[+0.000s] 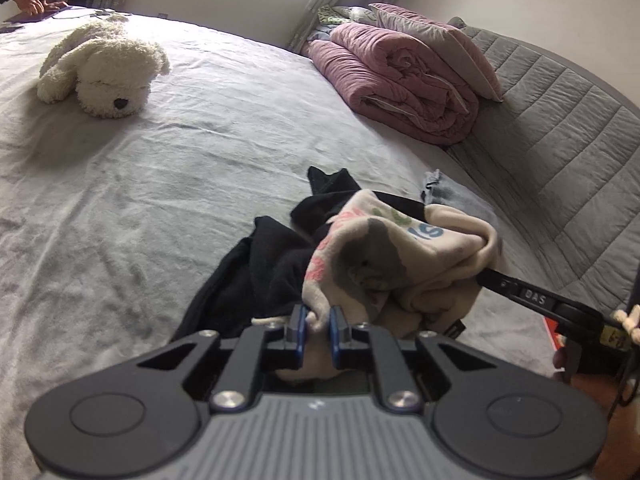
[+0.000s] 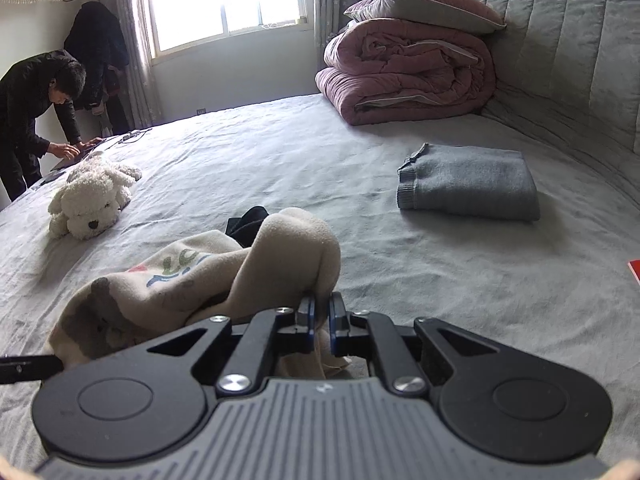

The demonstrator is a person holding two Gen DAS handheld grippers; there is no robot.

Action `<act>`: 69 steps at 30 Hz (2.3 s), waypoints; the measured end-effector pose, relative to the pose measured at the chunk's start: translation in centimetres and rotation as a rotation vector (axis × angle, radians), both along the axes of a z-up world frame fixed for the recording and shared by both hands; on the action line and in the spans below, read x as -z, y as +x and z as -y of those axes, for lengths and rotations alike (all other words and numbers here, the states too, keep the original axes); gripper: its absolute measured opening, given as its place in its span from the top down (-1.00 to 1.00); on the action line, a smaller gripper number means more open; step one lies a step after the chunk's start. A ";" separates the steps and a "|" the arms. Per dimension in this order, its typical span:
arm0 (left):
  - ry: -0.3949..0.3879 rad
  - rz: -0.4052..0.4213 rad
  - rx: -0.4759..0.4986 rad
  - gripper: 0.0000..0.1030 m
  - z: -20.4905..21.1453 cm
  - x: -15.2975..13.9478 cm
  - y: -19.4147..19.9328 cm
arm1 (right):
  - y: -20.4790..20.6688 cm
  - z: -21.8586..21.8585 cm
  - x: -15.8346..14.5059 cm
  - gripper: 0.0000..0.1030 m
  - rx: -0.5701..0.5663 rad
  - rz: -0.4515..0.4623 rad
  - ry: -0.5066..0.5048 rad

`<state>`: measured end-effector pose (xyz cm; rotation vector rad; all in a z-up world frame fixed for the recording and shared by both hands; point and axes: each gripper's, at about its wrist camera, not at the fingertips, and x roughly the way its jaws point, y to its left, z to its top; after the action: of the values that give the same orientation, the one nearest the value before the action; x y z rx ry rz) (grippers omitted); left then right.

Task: Fold clothes

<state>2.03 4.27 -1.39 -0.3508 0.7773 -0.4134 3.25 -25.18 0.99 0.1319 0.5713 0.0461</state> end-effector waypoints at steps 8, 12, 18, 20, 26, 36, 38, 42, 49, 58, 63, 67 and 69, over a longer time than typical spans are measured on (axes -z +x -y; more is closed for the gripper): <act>-0.058 -0.041 0.144 0.82 2.9 -0.6 -3.0 | -1.3 1.3 -2.3 0.86 -0.002 0.042 0.065; -0.059 -0.051 0.215 0.83 4.1 -1.1 -5.0 | -2.2 1.4 -3.2 0.87 -0.003 0.061 0.080; -0.038 -0.051 0.299 0.84 5.0 -1.7 -7.8 | -3.1 0.9 -4.2 0.87 -0.023 0.073 0.087; -0.034 -0.057 0.324 0.84 5.1 -1.7 -8.4 | -3.0 0.5 -4.2 0.87 -0.026 0.071 0.084; 0.017 -0.055 0.337 0.80 4.7 -1.3 -8.5 | -2.2 0.1 -3.7 0.86 -0.013 0.053 0.071; -0.037 -0.004 0.299 0.07 2.3 -3.1 -7.7 | -1.6 0.4 -2.9 0.83 0.001 0.016 0.061; -0.043 0.001 0.263 -0.07 1.3 -3.4 -7.3 | -1.7 0.4 -2.9 0.77 0.002 0.017 0.060; -0.017 -0.015 0.163 -0.17 -0.3 -2.8 -5.5 | -1.7 0.6 -2.8 0.73 -0.007 0.013 0.063; 0.070 -0.072 -0.009 -0.20 -2.2 -0.5 -2.0 | -1.9 0.8 -2.7 0.13 0.008 0.016 0.075; 0.079 -0.095 -0.090 -0.20 -1.5 1.1 1.4 | -1.9 1.3 -2.5 0.06 -0.008 0.000 0.086; 0.075 -0.160 -0.118 0.07 0.4 3.1 2.8 | -1.6 1.4 -2.2 0.05 -0.022 -0.009 0.091; 0.160 -0.096 -0.155 0.75 1.3 3.2 2.5 | -1.0 1.5 -1.5 0.75 -0.059 -0.047 0.114; 0.203 -0.058 -0.176 0.87 1.5 3.0 2.3 | -1.0 1.8 -1.4 0.87 -0.060 -0.053 0.125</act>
<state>4.34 2.80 -4.39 -0.2392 0.8296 -0.1577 2.29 -26.93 2.43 0.2383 0.6257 0.1372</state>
